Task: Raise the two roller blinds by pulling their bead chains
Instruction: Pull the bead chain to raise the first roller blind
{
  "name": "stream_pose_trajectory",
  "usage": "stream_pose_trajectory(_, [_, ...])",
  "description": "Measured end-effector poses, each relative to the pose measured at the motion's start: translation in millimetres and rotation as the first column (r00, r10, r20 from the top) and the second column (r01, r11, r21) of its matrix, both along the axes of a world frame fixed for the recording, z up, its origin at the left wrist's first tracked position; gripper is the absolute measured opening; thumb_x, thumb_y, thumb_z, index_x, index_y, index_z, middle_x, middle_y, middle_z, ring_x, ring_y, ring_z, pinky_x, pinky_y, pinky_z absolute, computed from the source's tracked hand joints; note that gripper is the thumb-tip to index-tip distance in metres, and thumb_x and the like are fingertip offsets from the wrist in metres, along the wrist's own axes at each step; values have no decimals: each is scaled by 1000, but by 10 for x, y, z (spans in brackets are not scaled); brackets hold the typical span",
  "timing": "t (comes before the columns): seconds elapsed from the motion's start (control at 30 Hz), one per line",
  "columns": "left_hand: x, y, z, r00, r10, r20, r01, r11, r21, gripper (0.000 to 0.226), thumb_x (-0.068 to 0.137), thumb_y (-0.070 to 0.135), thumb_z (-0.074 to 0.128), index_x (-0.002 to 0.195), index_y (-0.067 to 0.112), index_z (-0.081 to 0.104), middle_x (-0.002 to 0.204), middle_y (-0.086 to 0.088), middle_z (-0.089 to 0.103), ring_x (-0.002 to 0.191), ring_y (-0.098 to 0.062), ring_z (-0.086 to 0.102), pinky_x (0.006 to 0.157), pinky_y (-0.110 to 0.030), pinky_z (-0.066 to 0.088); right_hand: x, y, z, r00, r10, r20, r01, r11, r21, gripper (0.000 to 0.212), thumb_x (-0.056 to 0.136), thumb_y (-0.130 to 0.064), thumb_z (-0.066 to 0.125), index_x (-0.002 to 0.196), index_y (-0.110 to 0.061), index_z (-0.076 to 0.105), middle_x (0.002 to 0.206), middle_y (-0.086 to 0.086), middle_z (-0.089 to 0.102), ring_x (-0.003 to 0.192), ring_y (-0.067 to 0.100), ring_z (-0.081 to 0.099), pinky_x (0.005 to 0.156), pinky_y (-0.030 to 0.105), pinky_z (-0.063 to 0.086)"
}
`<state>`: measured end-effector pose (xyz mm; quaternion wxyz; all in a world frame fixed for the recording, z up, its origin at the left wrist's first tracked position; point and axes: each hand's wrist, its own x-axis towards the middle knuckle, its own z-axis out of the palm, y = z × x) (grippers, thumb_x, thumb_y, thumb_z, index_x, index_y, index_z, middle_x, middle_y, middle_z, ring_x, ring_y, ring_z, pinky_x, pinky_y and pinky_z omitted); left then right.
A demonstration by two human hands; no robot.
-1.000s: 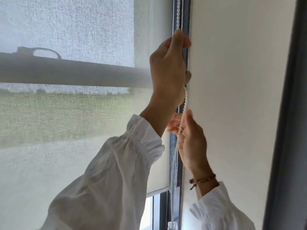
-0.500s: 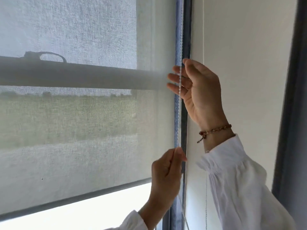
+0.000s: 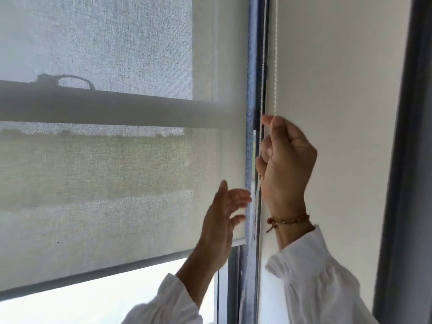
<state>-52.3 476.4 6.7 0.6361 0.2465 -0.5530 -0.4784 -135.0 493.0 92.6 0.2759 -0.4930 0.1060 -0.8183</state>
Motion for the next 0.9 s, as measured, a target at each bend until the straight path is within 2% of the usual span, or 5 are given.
stream_pose_trajectory(0.27, [59,63,1049,999,-5,47,15,977,-214,32,96,35,35,106,15,58,105,-4,65,98,-16,62,84,-28,49,112,-88,-1101,952,-249,-179,258,966,27,33,81,-60,50,91,-35,68,46,-12,48,39,3,35,46,24,27])
stream_pose_trajectory(0.47, [-224,186,1338,995,-29,-91,10,980,-198,30,97,26,39,79,11,57,48,6,32,38,-5,26,35,-17,23,160,-77,-1112,934,-258,-249,265,964,-4,34,86,-54,46,94,-30,67,48,-15,49,41,4,37,49,25,28])
stream_pose_trajectory(0.63, [-294,267,1277,974,3,-226,-63,964,-258,39,97,25,37,58,18,38,35,9,26,30,-5,16,34,-12,13,70,-118,-990,982,31,-184,-15,996,89,22,78,-40,55,81,-26,71,44,-11,37,42,5,29,42,21,25])
stream_pose_trajectory(0.73, [-294,329,1163,969,-74,-235,0,954,-301,40,97,24,36,58,18,36,35,10,26,30,-4,16,35,-11,12,32,-101,-800,971,197,-136,-178,974,138,28,82,-41,53,61,-26,65,50,-10,54,50,6,48,54,20,39])
stream_pose_trajectory(0.9, [-287,273,669,988,-7,-151,-47,933,-356,46,97,19,35,52,22,43,35,11,36,29,0,28,31,-11,25,-139,-106,-368,959,262,-107,-242,955,168,34,95,-39,29,107,-25,58,99,-12,67,87,-4,66,71,13,50])
